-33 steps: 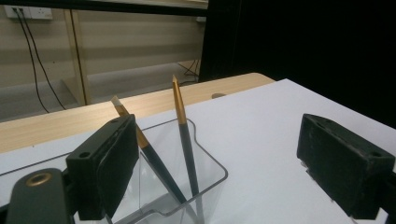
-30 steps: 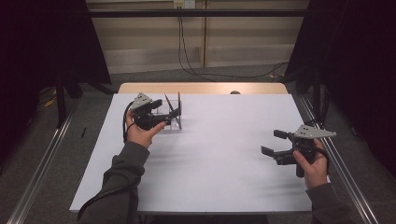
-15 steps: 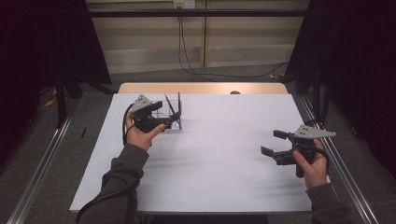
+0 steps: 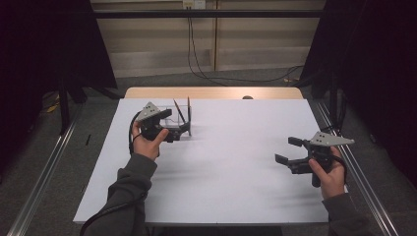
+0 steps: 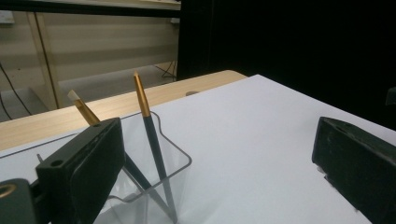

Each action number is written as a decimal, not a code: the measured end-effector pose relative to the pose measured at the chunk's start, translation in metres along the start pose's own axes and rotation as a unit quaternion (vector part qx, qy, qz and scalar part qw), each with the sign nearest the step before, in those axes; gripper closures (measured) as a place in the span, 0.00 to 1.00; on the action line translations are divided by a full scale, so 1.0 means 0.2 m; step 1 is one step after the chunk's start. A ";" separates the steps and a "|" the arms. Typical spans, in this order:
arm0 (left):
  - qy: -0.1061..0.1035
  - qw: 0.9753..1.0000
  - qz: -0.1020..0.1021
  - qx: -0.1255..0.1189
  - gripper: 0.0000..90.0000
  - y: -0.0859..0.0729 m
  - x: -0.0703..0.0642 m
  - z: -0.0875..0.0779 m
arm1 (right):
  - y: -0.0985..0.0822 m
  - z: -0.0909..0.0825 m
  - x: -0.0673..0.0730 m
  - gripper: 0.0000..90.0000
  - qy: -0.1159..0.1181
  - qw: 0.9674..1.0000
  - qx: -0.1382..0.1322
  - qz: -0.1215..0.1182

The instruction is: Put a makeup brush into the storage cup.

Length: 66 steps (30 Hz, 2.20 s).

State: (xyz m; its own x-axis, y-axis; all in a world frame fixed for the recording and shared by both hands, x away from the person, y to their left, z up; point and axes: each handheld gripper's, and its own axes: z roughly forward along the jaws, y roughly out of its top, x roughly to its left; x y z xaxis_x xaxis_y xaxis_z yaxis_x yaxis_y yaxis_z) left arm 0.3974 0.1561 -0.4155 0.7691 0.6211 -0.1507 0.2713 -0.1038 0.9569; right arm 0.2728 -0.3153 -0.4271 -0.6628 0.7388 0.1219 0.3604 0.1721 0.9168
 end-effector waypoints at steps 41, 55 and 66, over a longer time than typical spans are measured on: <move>-0.045 0.999 0.003 -0.005 0.01 -0.07 -0.06 -0.08 | 0.00 -0.01 0.00 0.10 0.000 1.000 -0.006 0.001; -0.040 0.999 -0.006 -0.001 0.02 -0.13 -0.04 -0.12 | 0.00 -0.02 -0.01 0.10 0.000 1.000 -0.008 0.003; -0.035 0.999 -0.004 -0.001 0.02 -0.15 -0.03 -0.17 | 0.00 -0.02 0.00 0.10 -0.002 1.000 -0.008 0.000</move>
State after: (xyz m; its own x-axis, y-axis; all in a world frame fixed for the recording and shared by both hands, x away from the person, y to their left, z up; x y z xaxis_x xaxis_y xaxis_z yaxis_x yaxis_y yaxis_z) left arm 0.3655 0.1823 -0.4350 0.8052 0.5667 -0.1748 0.2767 -0.0983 0.9559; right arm 0.2714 -0.3181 -0.4258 -0.6599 0.7416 0.1211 0.3507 0.1614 0.9225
